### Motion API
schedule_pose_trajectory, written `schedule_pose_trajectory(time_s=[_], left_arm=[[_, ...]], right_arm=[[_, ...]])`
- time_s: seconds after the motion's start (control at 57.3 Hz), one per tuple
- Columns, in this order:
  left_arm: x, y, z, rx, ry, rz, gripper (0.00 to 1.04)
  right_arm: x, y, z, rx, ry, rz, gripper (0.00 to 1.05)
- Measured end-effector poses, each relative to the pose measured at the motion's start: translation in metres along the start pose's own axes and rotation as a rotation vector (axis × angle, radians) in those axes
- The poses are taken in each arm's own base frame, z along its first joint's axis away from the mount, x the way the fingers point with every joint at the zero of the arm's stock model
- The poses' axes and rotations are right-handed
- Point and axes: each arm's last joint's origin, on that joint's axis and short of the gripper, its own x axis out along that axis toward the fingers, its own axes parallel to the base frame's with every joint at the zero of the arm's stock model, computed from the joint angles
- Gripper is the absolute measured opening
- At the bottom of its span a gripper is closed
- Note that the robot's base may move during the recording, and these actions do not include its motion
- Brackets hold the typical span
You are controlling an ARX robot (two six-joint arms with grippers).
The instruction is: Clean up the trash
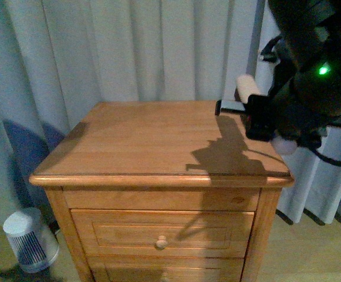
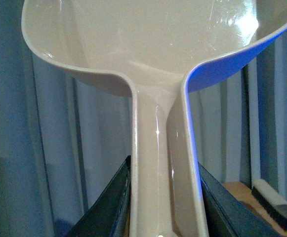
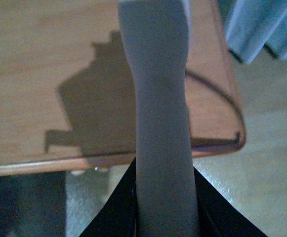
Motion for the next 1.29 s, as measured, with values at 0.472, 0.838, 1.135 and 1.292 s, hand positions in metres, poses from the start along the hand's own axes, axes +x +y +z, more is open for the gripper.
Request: schedule_pose_trajectory(time_s=[0.472, 0.838, 1.135, 1.292], left_arm=[[0.0, 0.0, 0.0, 0.0, 0.0, 0.0, 0.28], [0.0, 0.0, 0.0, 0.0, 0.0, 0.0, 0.28], [0.0, 0.0, 0.0, 0.0, 0.0, -0.001, 0.28], [0.0, -0.001, -0.001, 0.0, 0.001, -0.016, 0.28]], right_arm=[[-0.164, -0.06, -0.006, -0.061, -0.611, -0.042, 0.2], [-0.225, -0.086, -0.04, -0.016, -0.851, -0.128, 0.2], [-0.223, -0.089, -0.05, -0.04, -0.819, -0.153, 0.2], [-0.225, -0.091, -0.049, -0.03, -0.824, -0.164, 0.2]])
